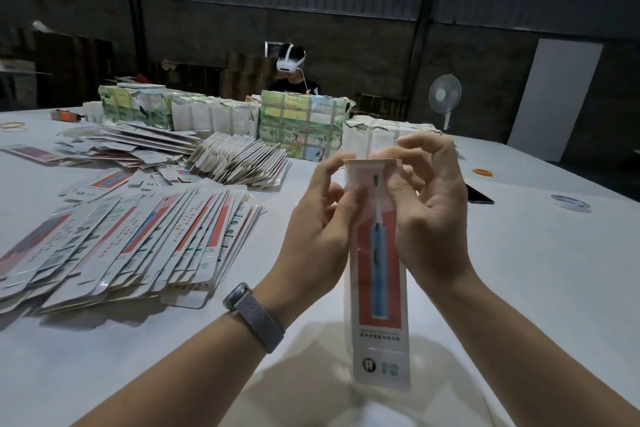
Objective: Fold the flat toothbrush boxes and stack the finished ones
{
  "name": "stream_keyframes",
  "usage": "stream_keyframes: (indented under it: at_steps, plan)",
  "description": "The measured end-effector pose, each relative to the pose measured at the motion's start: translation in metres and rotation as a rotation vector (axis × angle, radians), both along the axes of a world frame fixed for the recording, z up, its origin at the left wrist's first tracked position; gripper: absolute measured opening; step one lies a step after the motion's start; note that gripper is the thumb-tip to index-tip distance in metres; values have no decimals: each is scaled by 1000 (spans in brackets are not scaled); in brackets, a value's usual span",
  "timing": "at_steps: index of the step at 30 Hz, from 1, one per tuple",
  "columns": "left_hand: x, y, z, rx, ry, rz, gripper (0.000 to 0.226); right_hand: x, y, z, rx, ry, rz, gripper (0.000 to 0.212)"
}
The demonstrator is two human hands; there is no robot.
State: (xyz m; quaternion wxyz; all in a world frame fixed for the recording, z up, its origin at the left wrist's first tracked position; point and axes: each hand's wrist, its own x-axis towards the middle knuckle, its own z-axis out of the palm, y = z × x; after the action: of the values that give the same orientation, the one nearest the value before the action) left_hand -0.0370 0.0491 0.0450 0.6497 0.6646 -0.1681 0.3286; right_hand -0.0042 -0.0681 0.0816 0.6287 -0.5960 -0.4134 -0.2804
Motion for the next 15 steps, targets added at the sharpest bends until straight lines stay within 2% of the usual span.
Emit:
stream_keyframes:
  at_steps: [5,10,15]
  plan:
    - [1,-1,-2,12,45,58,45,-1,4,-5,-7,37,-29,23]
    - [-4,-3,-2,100,17,126,41,0,6,-8,18,110,15,9]
    - [-10,-8,-1,136,-16,133,38,-1,5,-3,53,174,127,6]
